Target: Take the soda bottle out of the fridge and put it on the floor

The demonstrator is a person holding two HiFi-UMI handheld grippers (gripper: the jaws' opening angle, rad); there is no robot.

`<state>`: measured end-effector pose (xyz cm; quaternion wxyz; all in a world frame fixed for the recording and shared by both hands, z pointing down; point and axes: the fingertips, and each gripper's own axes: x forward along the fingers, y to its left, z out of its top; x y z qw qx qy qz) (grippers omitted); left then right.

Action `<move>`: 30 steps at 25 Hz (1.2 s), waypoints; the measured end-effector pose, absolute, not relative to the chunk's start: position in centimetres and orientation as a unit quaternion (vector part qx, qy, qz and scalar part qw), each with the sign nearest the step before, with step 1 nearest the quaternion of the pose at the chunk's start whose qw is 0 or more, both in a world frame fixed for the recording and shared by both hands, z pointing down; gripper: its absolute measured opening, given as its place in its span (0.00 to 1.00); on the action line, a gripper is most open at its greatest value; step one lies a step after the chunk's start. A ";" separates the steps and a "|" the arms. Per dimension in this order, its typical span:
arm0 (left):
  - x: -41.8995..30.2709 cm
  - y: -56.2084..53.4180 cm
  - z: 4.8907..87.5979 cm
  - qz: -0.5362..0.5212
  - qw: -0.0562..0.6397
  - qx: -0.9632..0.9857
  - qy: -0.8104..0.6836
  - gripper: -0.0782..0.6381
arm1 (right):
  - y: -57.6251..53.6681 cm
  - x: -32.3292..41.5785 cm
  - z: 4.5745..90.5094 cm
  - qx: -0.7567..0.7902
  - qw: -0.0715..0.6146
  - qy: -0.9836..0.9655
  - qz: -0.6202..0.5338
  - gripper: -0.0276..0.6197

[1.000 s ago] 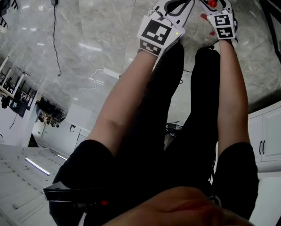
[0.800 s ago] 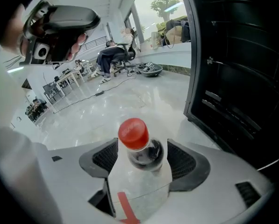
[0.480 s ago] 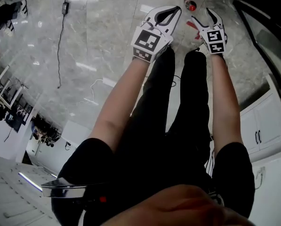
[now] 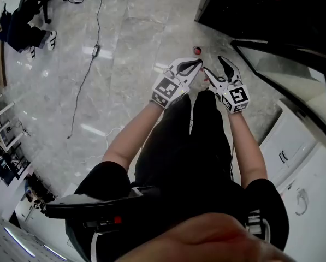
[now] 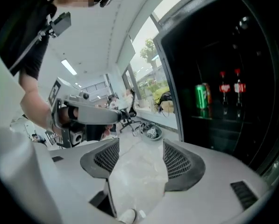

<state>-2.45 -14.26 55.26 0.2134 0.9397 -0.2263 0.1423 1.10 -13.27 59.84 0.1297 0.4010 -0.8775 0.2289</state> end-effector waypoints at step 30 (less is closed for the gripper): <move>-1.0 -10.3 22.8 0.032 0.094 0.978 -0.186 0.11 | -9.4 1.5 20.3 0.343 -0.008 -0.938 0.057 0.06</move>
